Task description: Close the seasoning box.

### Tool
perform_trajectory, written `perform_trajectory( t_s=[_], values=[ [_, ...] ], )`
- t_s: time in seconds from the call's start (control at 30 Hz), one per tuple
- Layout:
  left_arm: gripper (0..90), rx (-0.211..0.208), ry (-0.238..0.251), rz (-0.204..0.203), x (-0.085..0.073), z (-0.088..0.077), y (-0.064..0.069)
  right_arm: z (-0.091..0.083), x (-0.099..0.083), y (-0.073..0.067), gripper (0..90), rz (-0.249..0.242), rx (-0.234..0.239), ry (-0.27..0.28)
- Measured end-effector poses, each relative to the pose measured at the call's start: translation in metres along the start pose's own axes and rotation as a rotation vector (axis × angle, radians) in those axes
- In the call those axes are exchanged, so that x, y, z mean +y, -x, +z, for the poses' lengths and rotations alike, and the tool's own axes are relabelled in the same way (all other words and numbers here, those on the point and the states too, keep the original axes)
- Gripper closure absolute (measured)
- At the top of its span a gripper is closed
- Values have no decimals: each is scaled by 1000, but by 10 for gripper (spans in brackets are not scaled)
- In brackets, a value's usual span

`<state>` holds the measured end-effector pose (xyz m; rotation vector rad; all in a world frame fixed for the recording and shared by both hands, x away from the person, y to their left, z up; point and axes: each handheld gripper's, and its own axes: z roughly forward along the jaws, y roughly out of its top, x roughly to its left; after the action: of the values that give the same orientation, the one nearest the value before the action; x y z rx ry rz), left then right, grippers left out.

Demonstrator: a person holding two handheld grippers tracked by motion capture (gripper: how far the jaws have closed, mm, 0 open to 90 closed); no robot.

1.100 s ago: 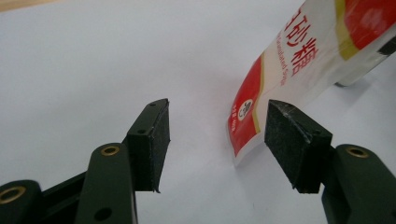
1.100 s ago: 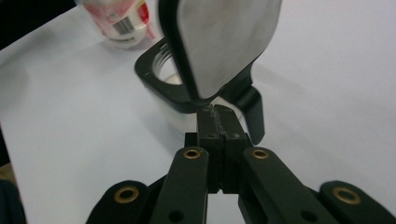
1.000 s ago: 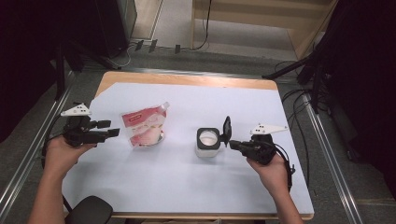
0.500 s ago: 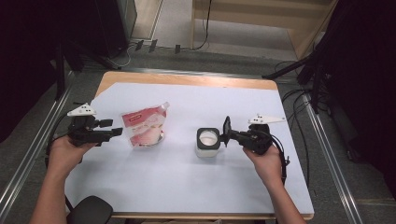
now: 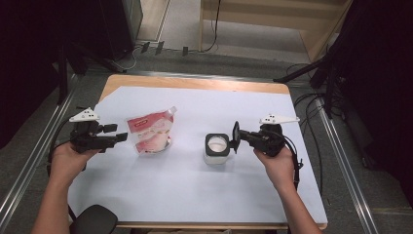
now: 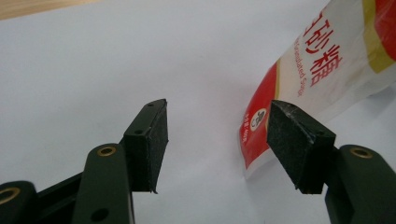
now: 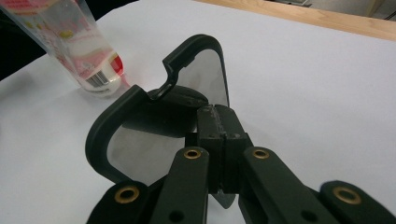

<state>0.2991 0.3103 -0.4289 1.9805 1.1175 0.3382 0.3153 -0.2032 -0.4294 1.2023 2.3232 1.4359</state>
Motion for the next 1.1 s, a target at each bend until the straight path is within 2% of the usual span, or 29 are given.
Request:
perform_trajectory(
  t_s=[0.07, 0.13, 0.2, 0.37, 0.53, 1.1],
  values=[
    [396, -11, -4, -10, 0, 1, 1, -1, 1, -1, 900, 2, 1, 1],
    [395, -9, -10, -3, 0, 2, 1, -1, 1, -3, 900, 5, 7, 9],
    [394, -10, -9, -6, -1, 2, 1, -2, 2, -4, 900, 9, 27, 23],
    [394, -9, -6, -29, -2, 1, 0, -2, 5, -12, 900, -14, 43, 37],
    [391, -9, -14, -27, -2, 2, 1, 0, 6, -19, 900, -42, 40, 32],
    [385, -20, -25, -34, -2, 4, 1, 18, 2, -33, 900, -74, 64, -23]
  ],
)
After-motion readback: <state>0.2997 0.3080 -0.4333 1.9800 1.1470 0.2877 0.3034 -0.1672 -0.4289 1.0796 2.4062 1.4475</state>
